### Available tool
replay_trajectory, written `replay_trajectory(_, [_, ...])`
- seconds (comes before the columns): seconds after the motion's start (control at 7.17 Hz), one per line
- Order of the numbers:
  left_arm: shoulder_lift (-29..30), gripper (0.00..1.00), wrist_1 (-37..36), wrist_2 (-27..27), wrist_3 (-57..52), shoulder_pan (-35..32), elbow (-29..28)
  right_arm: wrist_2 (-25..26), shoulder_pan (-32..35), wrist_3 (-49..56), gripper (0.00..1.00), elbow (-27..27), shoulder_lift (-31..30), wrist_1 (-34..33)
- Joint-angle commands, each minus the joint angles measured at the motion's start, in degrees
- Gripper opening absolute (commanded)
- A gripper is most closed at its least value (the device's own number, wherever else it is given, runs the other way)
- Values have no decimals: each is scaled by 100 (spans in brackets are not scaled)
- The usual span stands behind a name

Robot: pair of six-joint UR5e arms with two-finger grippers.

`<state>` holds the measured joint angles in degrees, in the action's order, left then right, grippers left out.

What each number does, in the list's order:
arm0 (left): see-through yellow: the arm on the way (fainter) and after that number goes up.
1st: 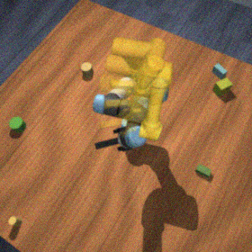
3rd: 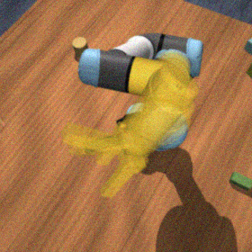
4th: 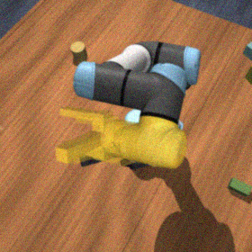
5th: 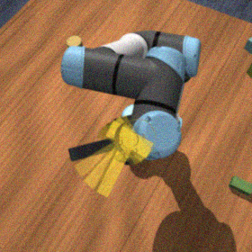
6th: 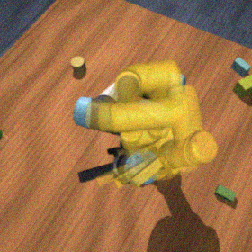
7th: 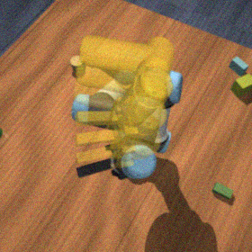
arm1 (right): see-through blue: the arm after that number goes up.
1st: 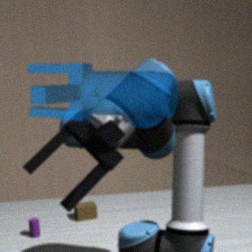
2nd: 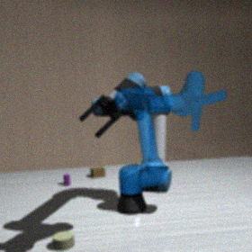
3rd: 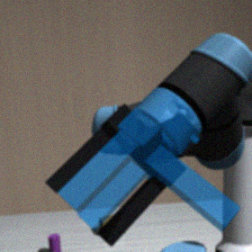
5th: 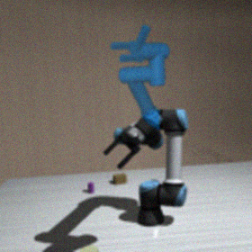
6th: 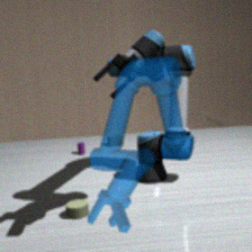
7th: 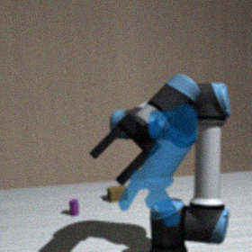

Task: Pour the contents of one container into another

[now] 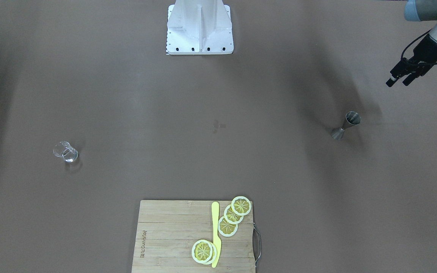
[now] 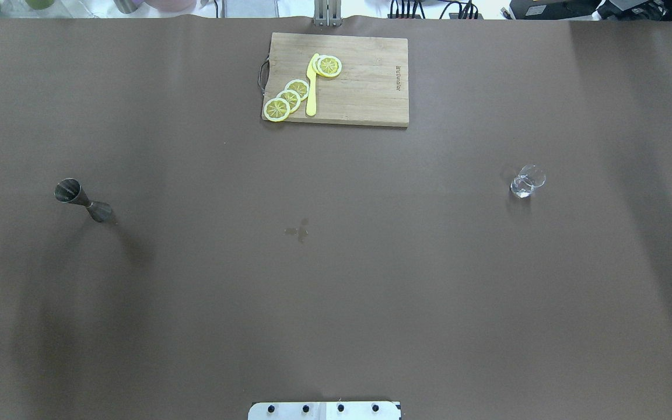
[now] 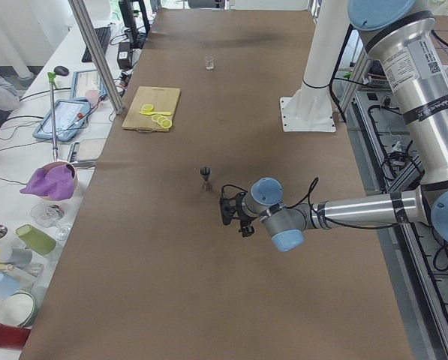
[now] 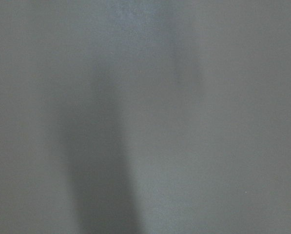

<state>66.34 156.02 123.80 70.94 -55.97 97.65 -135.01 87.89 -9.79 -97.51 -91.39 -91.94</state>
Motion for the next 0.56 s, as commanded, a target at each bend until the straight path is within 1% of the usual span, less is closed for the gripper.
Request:
replay_trajectory(0.0, [89,93,-736,293,-376,-81,17,-16,0,21,100,4,16,1])
replay_trajectory(0.14, [202,93,-1262,303,-849,-81,183,-17,-9,21,100,13,24,-8])
replay_trajectory(0.28, [230,93,-1876,294,-1567,-150,393,-17,-9,-5,100,13,24,-8])
replay_trajectory(0.42, [282,93,-2378,312,-2183,-456,491,-17,-9,4,100,22,24,-8])
